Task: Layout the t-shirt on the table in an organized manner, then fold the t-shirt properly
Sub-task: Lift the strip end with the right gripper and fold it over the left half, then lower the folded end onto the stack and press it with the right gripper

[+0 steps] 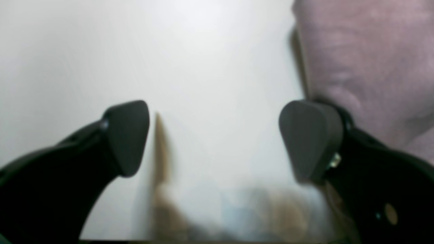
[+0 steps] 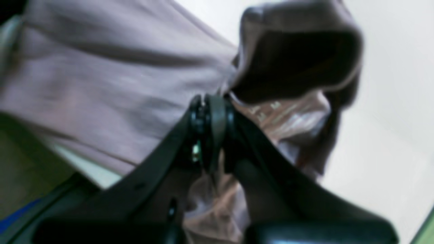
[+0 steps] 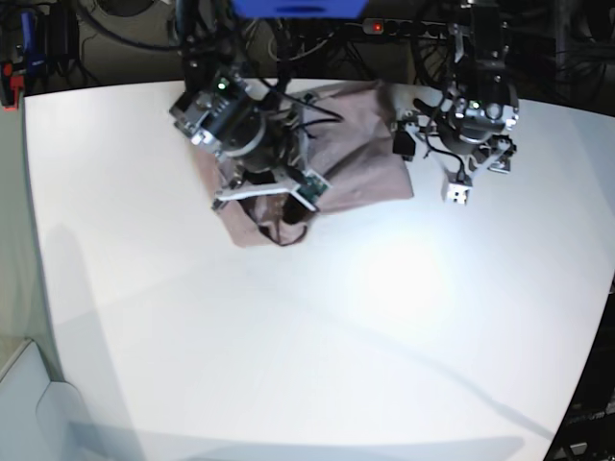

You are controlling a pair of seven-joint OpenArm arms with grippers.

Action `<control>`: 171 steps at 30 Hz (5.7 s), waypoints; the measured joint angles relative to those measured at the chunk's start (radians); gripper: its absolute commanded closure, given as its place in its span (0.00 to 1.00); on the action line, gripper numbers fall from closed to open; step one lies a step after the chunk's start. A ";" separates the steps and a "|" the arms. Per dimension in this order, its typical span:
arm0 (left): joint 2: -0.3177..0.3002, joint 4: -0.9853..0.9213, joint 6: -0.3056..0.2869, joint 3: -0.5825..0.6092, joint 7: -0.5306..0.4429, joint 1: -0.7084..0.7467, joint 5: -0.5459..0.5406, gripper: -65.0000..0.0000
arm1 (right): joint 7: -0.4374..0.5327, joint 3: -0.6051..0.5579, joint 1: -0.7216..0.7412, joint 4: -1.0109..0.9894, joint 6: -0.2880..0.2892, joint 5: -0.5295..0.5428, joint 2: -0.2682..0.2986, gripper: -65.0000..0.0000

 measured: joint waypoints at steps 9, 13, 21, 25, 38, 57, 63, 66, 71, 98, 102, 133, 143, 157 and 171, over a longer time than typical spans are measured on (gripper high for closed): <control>0.000 0.000 0.000 0.003 -0.001 0.000 -0.005 0.03 | -0.002 -0.211 -0.014 -0.001 0.000 -0.001 0.003 1.00; 0.000 0.004 0.000 0.003 0.000 0.002 -0.003 0.03 | 0.000 -0.255 0.000 -0.007 0.000 0.000 0.003 1.00; -0.009 0.025 -0.001 0.003 0.010 0.015 0.003 0.03 | 0.000 -0.267 0.056 -0.068 0.000 0.000 0.004 1.00; -0.009 0.095 -0.010 -0.050 0.032 0.038 0.011 0.03 | 0.005 -0.267 0.085 -0.125 0.000 0.000 0.005 1.00; -0.045 0.141 -0.011 -0.238 0.102 0.046 0.003 0.03 | 0.005 -0.306 0.118 -0.142 0.000 0.000 0.005 1.00; -0.045 0.190 -0.014 -0.320 0.093 0.140 0.003 0.03 | 0.000 -0.314 0.196 -0.232 0.000 0.127 0.006 0.60; -0.044 0.190 -0.014 -0.320 0.099 0.142 0.002 0.03 | -0.002 -0.381 0.167 -0.120 0.000 0.130 0.005 0.54; -0.044 0.190 -0.014 -0.320 0.099 0.144 0.003 0.03 | 0.003 -0.351 0.164 -0.060 0.000 0.131 0.004 0.54; -0.044 0.188 -0.014 -0.320 0.098 0.145 0.002 0.03 | 0.000 -0.327 0.093 -0.044 0.000 0.128 0.046 0.54; -0.045 0.184 -0.014 -0.320 0.092 0.134 0.003 0.03 | 0.005 -0.433 0.077 -0.198 0.000 0.129 0.050 0.97; -0.044 0.184 -0.014 -0.320 0.092 0.134 0.003 0.03 | 0.008 -0.459 0.057 -0.167 0.002 0.129 0.053 0.97; -0.162 0.190 -0.015 -0.319 0.089 0.186 -0.002 0.03 | 0.008 -0.038 0.144 -0.147 0.000 0.124 0.056 0.60; -0.060 0.179 -0.018 -0.309 0.089 0.094 -0.060 0.03 | 0.065 -0.142 0.059 -0.233 0.000 0.132 0.058 0.57; -0.055 0.182 -0.018 -0.299 0.107 0.083 -0.061 0.03 | 0.097 -0.204 0.032 -0.331 -0.001 0.134 0.116 0.56; -0.048 0.205 -0.018 -0.300 0.093 0.080 -0.094 0.02 | 0.067 -0.203 -0.034 -0.008 -0.001 0.128 0.116 0.56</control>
